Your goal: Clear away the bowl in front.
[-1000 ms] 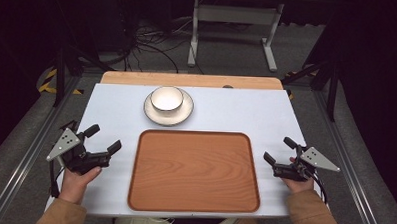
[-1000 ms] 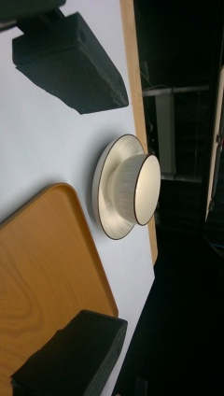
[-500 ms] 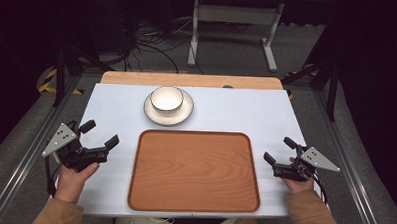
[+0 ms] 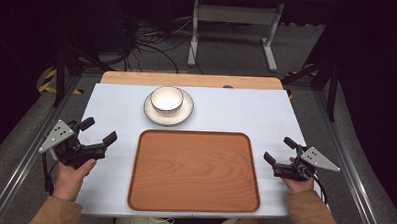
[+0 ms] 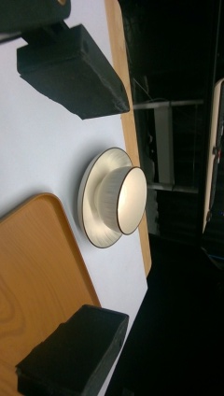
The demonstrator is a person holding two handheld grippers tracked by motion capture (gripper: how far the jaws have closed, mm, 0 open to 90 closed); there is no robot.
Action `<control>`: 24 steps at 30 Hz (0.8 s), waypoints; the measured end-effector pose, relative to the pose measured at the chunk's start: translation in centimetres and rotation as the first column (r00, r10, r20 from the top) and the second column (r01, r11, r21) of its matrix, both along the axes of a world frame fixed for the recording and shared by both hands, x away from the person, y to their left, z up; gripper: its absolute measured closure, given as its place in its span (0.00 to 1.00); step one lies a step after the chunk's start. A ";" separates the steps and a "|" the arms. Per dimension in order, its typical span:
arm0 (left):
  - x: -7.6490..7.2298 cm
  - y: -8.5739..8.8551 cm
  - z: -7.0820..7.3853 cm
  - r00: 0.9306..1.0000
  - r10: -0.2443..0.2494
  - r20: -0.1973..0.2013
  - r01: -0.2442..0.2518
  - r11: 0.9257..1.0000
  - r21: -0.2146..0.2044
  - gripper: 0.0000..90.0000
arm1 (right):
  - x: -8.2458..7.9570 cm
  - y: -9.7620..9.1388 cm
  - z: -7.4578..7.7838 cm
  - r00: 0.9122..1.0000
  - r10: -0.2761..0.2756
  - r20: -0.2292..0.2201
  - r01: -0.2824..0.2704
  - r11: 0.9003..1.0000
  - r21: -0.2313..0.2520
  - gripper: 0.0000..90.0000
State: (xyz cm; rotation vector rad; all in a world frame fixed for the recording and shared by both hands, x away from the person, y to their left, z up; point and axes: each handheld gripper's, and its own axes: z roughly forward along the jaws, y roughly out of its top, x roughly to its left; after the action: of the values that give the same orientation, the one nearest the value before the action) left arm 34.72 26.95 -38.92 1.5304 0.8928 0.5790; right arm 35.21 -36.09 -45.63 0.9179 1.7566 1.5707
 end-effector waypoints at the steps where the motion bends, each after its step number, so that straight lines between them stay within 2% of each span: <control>1: 0.2 -0.1 0.1 1.000 -0.003 -0.004 0.003 1.000 0.000 0.05 | 0.0 0.0 0.0 1.000 0.000 0.001 0.000 1.000 -0.003 0.01; 7: 1.5 -0.8 1.0 0.999 -0.037 -0.002 0.037 0.999 0.010 0.06 | 0.0 0.0 0.0 1.000 0.001 -0.002 -0.001 1.000 -0.003 0.01; 16: 3.7 -2.1 2.5 0.996 -0.090 0.020 0.090 0.996 -0.006 0.05 | 0.1 0.0 0.0 1.000 0.000 -0.006 0.000 1.000 -0.003 0.01; 24: 5.4 -3.1 3.3 0.994 -0.103 0.021 0.103 0.995 -0.007 0.05 | 0.1 0.0 0.0 1.000 -0.001 -0.008 0.001 1.000 -0.004 0.01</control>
State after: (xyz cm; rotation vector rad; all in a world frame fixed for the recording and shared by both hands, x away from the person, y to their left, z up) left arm 40.08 23.88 -35.61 1.5513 0.7944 0.5151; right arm 35.28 -36.07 -45.62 0.9233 1.7641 1.5645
